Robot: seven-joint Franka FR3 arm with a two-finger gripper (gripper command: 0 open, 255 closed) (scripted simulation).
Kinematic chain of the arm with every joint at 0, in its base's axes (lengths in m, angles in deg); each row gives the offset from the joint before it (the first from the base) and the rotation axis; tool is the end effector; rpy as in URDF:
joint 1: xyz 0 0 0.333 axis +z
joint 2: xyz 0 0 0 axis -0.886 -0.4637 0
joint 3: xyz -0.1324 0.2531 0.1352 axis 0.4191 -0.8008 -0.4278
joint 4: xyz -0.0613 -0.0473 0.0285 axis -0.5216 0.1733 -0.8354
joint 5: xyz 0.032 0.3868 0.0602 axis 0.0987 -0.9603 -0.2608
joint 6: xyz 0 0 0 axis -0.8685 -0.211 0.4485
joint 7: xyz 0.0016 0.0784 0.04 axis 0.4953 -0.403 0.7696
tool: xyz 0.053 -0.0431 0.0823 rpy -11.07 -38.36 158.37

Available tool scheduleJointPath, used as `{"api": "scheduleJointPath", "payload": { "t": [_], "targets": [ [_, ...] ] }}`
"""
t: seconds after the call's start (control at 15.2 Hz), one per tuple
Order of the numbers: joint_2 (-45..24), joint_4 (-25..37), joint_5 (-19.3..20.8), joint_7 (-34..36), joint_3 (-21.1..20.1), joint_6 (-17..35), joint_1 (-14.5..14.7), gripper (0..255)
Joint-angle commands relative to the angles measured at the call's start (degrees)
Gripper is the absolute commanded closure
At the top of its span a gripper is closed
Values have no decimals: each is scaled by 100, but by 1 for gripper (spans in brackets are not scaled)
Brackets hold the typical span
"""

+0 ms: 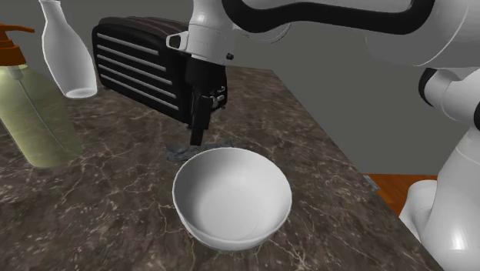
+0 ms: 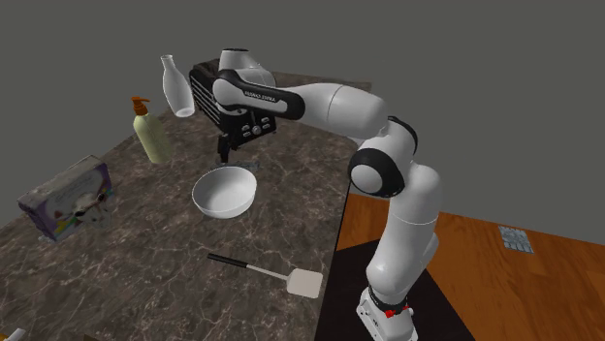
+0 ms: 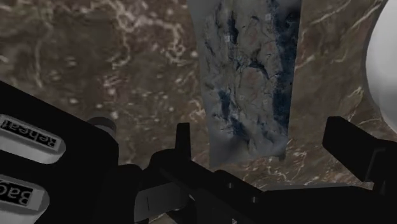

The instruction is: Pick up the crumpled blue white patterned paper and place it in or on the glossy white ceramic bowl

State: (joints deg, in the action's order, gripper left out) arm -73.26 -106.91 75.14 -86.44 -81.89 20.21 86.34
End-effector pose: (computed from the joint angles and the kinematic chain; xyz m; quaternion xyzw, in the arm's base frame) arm 0.4732 0.3854 0.6023 -0.8348 -0.5345 -0.0247 0.1292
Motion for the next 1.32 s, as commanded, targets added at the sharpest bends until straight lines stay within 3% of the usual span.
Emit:
{"api": "scheduleJointPath", "payload": {
  "t": [0.0, 0.2, 0.73, 0.79, 1.25],
  "targets": [
    [-1, -170, -11, -22, -13, 152, 16, 0],
    [15, -460, -19, -37, -31, 430, 43, 0],
    [15, -459, -19, -37, -31, 429, 43, 0],
    [15, -459, -19, -37, -31, 429, 43, 255],
    [35, -499, -23, -27, -38, 453, 51, 255]
  ]
}}
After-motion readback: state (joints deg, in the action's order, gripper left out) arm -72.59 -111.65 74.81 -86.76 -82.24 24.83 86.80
